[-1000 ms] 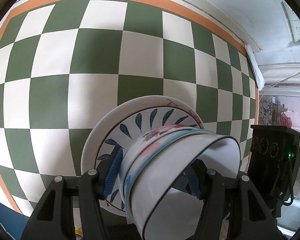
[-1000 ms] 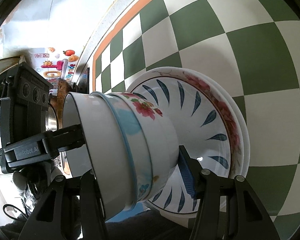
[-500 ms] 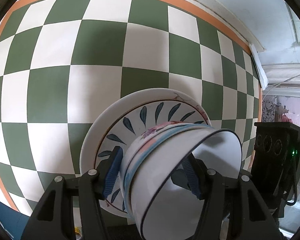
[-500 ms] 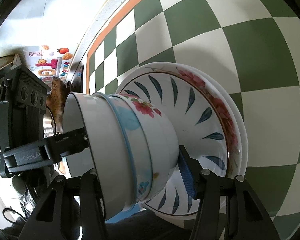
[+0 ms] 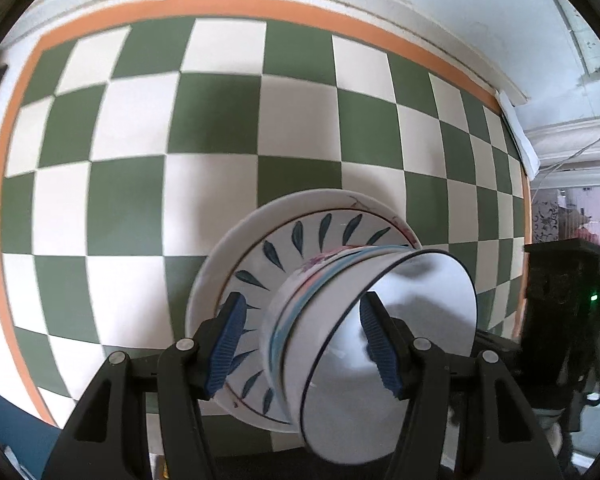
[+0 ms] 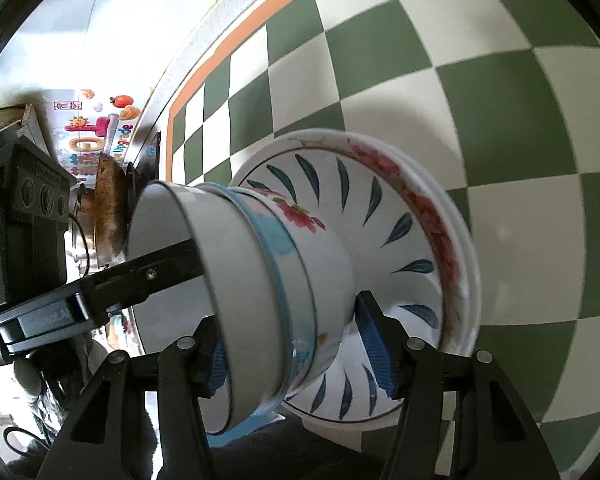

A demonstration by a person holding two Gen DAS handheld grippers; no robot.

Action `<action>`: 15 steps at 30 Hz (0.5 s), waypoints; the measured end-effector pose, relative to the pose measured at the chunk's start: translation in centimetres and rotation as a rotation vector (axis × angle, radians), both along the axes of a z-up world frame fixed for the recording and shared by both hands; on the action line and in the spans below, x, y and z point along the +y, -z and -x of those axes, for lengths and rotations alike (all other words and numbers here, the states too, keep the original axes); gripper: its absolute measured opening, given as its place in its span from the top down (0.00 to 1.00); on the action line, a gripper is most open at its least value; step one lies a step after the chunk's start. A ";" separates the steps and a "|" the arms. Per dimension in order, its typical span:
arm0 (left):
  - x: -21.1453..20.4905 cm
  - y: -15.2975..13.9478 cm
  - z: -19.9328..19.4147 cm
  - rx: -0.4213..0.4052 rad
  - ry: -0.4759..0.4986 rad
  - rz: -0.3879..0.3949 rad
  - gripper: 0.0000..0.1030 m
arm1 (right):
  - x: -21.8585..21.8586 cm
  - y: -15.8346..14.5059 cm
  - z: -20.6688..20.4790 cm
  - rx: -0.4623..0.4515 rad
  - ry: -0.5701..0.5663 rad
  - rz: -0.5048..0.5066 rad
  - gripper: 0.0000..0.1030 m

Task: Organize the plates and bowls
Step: 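Lower the bowl stack onto the blue-striped plate and open both grippers, then lift both grippers away from the stacked dishes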

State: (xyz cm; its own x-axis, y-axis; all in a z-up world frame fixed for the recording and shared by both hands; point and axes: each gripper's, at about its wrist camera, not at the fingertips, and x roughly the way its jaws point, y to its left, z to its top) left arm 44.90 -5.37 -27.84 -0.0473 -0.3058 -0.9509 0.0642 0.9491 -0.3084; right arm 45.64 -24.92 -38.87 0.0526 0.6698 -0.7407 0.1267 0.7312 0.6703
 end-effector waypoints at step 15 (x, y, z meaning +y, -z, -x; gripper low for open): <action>1.1 -6.4 4.5 -0.288 0.021 -0.183 0.10 | -0.3 -11.6 4.6 -0.302 0.037 0.408 0.06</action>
State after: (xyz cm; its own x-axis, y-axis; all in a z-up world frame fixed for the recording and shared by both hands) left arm 40.41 -4.26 -21.45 0.2270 -0.1306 -0.9651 0.1444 0.9845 -0.0992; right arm 41.09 -25.19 -27.31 0.3233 0.3226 -0.8896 0.0018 0.9399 0.3415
